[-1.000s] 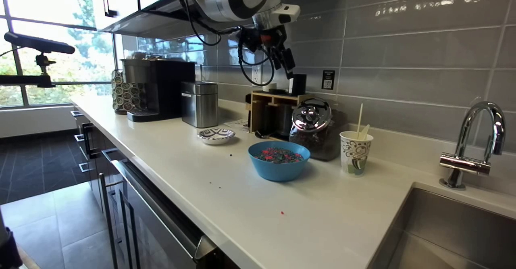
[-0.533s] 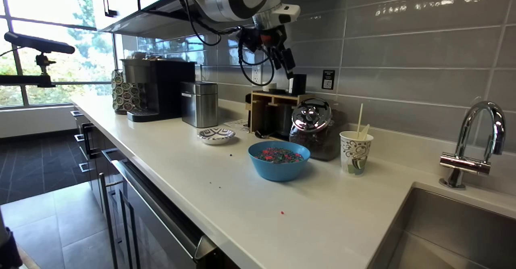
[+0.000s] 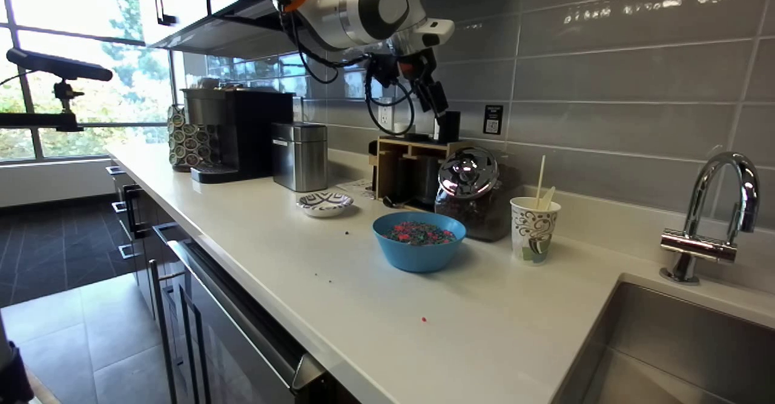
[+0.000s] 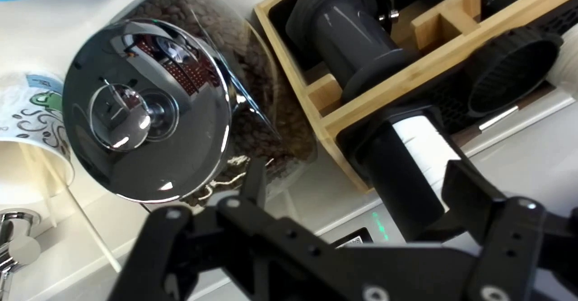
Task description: Remove the black object from the top of the wooden stand and put it on the left side of the counter.
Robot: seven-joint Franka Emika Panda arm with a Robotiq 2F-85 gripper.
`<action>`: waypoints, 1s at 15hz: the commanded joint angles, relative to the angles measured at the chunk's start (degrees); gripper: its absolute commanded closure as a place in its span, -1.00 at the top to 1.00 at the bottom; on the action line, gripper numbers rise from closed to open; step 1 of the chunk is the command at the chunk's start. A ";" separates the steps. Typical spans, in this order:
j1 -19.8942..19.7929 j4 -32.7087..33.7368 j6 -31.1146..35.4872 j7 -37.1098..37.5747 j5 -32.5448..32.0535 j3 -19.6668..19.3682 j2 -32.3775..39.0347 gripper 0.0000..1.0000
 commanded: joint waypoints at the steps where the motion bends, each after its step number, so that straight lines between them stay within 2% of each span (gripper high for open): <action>1: 1.17 5.01 1.30 4.76 -1.86 -0.91 4.16 1.00; 7: 2.23 9.93 4.28 9.58 -4.16 -2.20 8.36 1.00; 10: 2.68 11.54 6.05 12.35 -5.76 -2.93 10.30 0.75; 12: 3.04 12.38 7.49 13.91 -6.89 -3.45 11.44 0.49; 14: 3.56 13.06 8.38 15.56 -8.02 -4.15 12.38 0.49; 15: 3.85 13.35 8.58 16.15 -8.45 -4.47 12.79 0.40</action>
